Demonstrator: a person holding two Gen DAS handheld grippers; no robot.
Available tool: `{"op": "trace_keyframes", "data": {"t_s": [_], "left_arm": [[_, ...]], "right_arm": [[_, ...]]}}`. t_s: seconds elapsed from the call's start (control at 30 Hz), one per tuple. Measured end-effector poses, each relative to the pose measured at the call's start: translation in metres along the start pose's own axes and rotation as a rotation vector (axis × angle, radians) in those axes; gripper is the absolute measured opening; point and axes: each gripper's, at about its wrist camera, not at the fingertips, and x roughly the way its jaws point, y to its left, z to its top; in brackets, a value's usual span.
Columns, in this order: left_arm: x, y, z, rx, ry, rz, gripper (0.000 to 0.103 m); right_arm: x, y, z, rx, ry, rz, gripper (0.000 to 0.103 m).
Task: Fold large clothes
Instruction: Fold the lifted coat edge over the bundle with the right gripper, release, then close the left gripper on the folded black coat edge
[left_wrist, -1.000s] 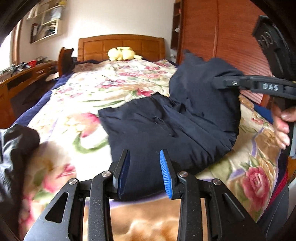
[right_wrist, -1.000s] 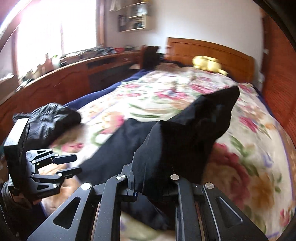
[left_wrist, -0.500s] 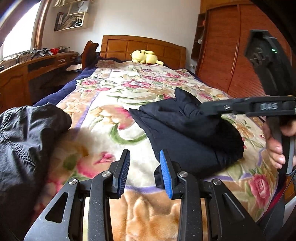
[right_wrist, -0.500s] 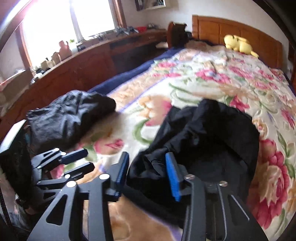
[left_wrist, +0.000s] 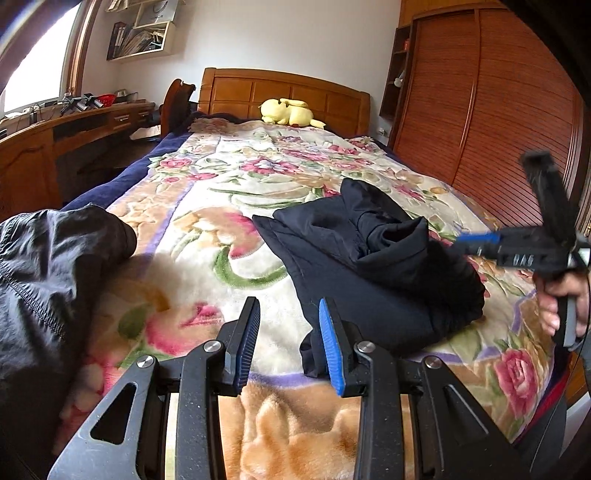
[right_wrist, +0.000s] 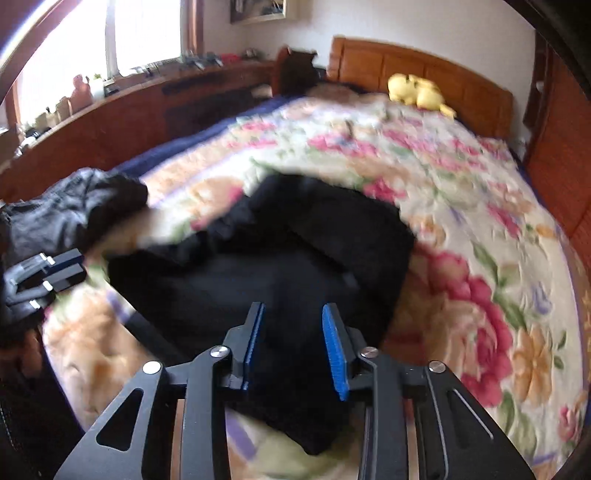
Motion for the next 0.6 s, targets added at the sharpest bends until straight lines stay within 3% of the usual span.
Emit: {"op": "trace_keyframes", "data": {"t_s": [0.17, 0.23, 0.43, 0.6], "left_arm": [[0.002, 0.000, 0.000, 0.001, 0.003, 0.003, 0.034], [0.003, -0.002, 0.000, 0.003, 0.007, 0.001, 0.034], [0.000, -0.012, 0.003, 0.006, -0.017, -0.070, 0.034], [-0.001, -0.031, 0.007, 0.026, -0.039, -0.115, 0.034]], "right_arm": [[0.039, 0.023, -0.002, -0.030, 0.066, 0.096, 0.023], [0.052, 0.032, -0.003, -0.088, 0.106, 0.071, 0.017], [0.050, 0.011, -0.005, -0.047, 0.068, 0.123, 0.017], [0.041, 0.012, -0.015, -0.058, 0.025, 0.105, 0.017]]}}
